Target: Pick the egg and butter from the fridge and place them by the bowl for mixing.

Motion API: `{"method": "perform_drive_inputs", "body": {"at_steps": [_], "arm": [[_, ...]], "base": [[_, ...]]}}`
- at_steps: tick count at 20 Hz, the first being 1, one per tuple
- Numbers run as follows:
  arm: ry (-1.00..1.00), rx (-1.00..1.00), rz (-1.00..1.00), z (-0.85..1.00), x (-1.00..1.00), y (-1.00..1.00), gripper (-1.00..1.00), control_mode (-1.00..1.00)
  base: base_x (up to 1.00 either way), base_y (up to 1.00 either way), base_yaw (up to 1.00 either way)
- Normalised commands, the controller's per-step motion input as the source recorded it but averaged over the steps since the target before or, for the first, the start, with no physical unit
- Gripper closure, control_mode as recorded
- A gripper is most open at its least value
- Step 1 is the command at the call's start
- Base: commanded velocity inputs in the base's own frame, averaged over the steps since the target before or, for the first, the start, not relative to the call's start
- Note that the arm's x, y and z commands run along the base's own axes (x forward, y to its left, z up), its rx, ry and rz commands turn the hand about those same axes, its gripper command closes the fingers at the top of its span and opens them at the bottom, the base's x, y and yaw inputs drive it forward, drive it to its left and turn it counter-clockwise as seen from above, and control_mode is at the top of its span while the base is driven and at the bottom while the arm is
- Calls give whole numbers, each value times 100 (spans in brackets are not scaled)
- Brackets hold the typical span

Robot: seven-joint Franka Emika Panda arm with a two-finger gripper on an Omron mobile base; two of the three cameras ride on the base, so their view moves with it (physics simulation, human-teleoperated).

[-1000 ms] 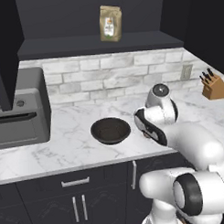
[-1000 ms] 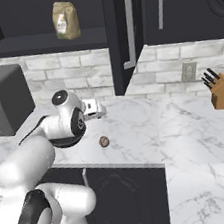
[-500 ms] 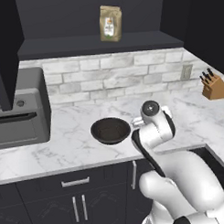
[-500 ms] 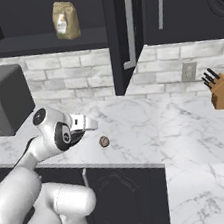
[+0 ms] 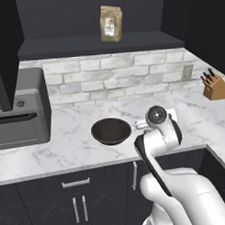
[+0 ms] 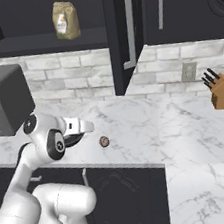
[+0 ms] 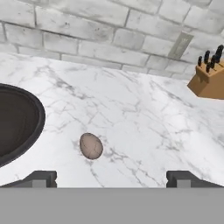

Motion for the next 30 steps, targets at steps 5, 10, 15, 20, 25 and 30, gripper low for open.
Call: {"method": "perform_drive_inputs", "body": {"at_steps": [5,10,15,20,25,30], "arm": [[0,0,-1,7,-5,0,-100,100],[0,0,0,0,0,0,-100,100],[0,0,0,0,0,0,-100,100],[0,0,0,0,0,0,-100,100],[0,0,0,0,0,0,-100,100],[0,0,0,0,0,0,-100,100]], "base": [[-27,19,-24],[-23,62,-71],[-26,14,-99],[-11,4,-100],[-10,0,-100],[-2,0,-100]]}}
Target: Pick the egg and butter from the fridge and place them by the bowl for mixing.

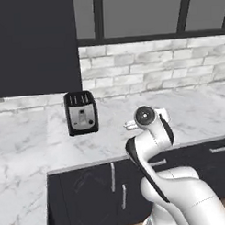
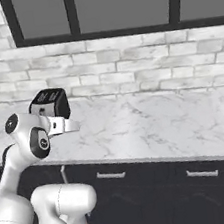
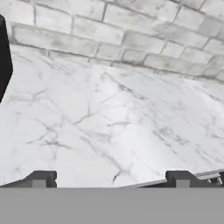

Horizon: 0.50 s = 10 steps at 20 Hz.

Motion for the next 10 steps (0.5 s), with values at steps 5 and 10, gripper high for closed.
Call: {"method": "perform_drive_inputs", "body": {"at_steps": [5,10], "arm": [[0,0,0,0,0,0,-100,100],[0,0,0,0,0,0,-100,100]], "base": [[0,-25,-97],[0,-50,-92]]}}
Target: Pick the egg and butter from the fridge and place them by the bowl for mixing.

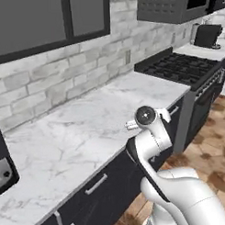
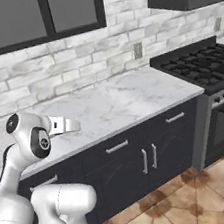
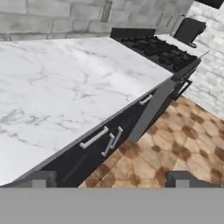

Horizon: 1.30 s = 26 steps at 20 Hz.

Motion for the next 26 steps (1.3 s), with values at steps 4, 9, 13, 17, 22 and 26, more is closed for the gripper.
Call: {"method": "perform_drive_inputs", "body": {"at_steps": [4,9,13,17,22,26], "arm": [[0,0,0,0,0,0,-100,100],[0,0,0,0,0,0,-100,100],[0,0,0,0,0,0,-100,100],[0,0,0,0,0,0,-100,100],[0,0,0,0,0,0,-100,100],[0,0,0,0,0,0,-100,100]], "base": [[7,-58,-81],[8,-63,-75],[11,-48,-58],[21,-1,-5],[87,8,0],[100,0,-5]]}}
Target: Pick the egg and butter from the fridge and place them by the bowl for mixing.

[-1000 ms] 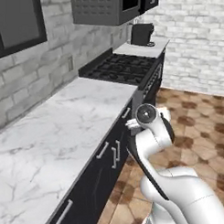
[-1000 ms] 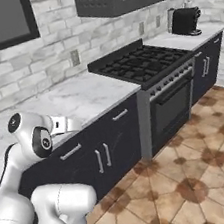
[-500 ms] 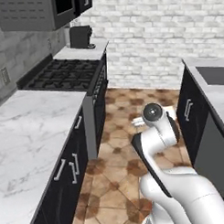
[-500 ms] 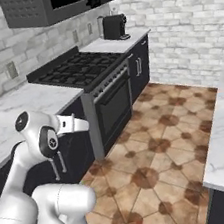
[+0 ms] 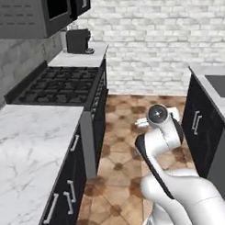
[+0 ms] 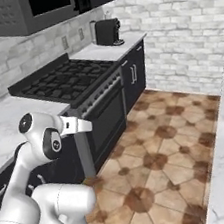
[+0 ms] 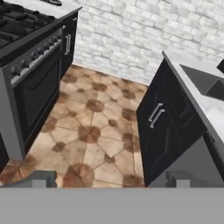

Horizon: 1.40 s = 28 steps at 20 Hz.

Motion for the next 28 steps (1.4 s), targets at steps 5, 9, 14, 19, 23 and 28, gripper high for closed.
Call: {"method": "perform_drive_inputs", "body": {"at_steps": [5,9,14,19,23,28], "arm": [[0,0,0,0,0,0,-100,100],[0,0,0,0,0,0,-100,100],[0,0,0,0,0,0,-100,100],[0,0,0,0,0,0,-100,100],[0,0,0,0,0,0,-100,100],[0,0,0,0,0,0,-100,100]], "base": [[100,2,-28],[100,4,-29],[100,15,-27],[100,35,-26],[100,56,-16],[100,45,-3]]}}
